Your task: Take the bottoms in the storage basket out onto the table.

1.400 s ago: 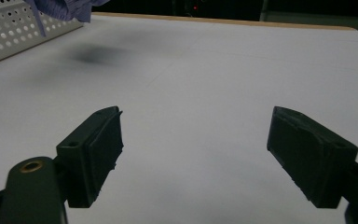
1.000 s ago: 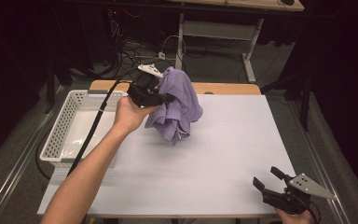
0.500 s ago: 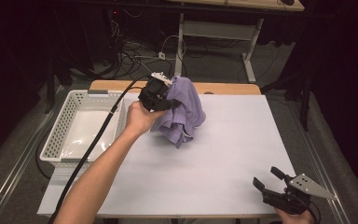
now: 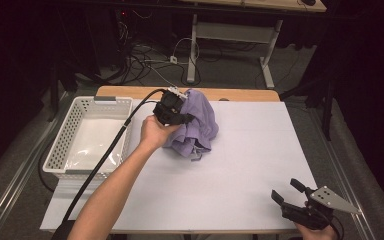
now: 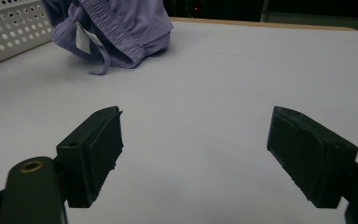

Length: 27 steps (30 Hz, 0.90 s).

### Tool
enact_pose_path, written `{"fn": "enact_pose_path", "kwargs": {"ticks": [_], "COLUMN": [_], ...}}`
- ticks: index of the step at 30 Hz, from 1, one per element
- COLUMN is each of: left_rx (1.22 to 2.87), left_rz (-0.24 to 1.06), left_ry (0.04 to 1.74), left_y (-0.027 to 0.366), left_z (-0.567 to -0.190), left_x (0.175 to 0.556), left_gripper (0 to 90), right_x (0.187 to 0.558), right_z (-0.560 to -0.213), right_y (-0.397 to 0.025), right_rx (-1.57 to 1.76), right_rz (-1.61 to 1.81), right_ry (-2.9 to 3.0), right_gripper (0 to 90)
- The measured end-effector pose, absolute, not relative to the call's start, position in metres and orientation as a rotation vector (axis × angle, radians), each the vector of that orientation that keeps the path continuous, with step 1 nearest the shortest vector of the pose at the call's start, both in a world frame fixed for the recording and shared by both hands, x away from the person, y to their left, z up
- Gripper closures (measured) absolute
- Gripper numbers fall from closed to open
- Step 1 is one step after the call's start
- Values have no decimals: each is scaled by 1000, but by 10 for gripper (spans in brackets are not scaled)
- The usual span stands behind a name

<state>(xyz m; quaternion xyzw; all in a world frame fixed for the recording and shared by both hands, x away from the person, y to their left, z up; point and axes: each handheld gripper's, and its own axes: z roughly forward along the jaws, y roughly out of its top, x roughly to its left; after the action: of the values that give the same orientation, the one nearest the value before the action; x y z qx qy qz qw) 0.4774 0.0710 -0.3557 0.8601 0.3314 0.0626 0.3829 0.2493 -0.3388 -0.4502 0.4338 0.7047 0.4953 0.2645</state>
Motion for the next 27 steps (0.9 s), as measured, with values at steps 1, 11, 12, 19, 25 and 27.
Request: {"fn": "enact_pose_path", "kwargs": {"ticks": [1,11,12,19,25,27], "left_rx": [2200,2214,2217,2245,2244,2240], "left_rz": [159,127,124,98,83,89], "left_ry": [851,908,911,933,954,961], "left_y": [71,72,72,66,62,61], "left_z": [-358,-379,-381,-397,-405,-404], "left_x": [478,485,486,490,493,492], "left_gripper": [817,815,815,805,753,691], "right_x": [249,249,249,249,249,249], "right_z": [-450,-450,-450,-450,-450,-450], "right_y": [-339,-339,-339,-339,-339,-339], "right_rx": [1172,1170,1170,1168,1168,1167], "right_rz": [1338,1337,1337,1337,1339,1339], "right_ry": [1904,1905,1904,1905,1905,1905], "right_gripper": [187,187,188,187,187,187]}}
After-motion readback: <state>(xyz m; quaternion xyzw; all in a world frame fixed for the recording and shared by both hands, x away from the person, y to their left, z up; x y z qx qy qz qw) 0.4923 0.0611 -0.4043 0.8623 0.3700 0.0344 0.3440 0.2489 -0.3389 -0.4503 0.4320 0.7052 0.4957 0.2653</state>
